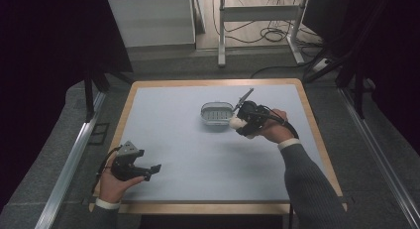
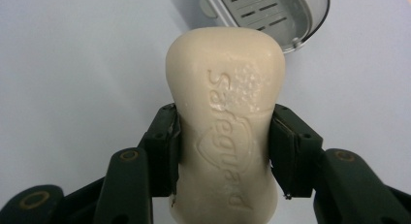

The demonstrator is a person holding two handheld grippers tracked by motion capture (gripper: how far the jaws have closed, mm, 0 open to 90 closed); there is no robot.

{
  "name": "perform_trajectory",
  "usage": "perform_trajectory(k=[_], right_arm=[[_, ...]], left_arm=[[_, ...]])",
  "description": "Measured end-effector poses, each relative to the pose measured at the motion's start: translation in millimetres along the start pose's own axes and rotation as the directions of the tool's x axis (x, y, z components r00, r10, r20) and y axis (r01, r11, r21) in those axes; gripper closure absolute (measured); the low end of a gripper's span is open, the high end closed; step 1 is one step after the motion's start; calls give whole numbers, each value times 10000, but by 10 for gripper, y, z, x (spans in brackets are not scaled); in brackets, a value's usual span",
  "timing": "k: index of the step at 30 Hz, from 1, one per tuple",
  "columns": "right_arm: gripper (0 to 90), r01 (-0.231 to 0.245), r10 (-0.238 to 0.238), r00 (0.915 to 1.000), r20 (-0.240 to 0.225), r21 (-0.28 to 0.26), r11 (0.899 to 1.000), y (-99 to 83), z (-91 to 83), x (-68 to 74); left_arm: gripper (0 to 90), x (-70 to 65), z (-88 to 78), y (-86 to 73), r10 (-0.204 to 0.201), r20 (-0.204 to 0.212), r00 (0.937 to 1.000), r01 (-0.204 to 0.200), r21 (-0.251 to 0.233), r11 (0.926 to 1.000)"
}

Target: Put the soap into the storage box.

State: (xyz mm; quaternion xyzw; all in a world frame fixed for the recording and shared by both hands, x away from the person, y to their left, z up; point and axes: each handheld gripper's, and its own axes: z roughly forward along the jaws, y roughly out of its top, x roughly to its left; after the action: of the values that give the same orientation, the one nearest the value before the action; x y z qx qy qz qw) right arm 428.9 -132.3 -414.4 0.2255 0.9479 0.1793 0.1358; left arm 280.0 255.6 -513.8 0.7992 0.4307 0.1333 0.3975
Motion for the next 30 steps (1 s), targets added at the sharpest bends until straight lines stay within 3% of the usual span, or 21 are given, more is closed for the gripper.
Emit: perform_trajectory(k=[20, 23, 25, 30], right_arm=[[498, -158, 157, 9997, 185, 26, 9999, 263, 76, -241], [498, -350, 360, 9977, 573, -187, 9992, 293, 91, -277], [498, -338, 348, 9986, 387, -253, 9991, 305, 100, -312], [499, -369, 373, 9983, 450, -109, 9993, 355, 137, -359]], left_arm=[[79, 2, -19, -1, -53, 82, 10000, 54, -87, 9999], [79, 4, -19, 0, -41, 86, 10000, 42, -77, 10000], [79, 2, -15, 0, -31, 85, 10000, 31, -65, 10000], [79, 0, -13, 0, -24, 91, 10000, 25, -58, 10000]])
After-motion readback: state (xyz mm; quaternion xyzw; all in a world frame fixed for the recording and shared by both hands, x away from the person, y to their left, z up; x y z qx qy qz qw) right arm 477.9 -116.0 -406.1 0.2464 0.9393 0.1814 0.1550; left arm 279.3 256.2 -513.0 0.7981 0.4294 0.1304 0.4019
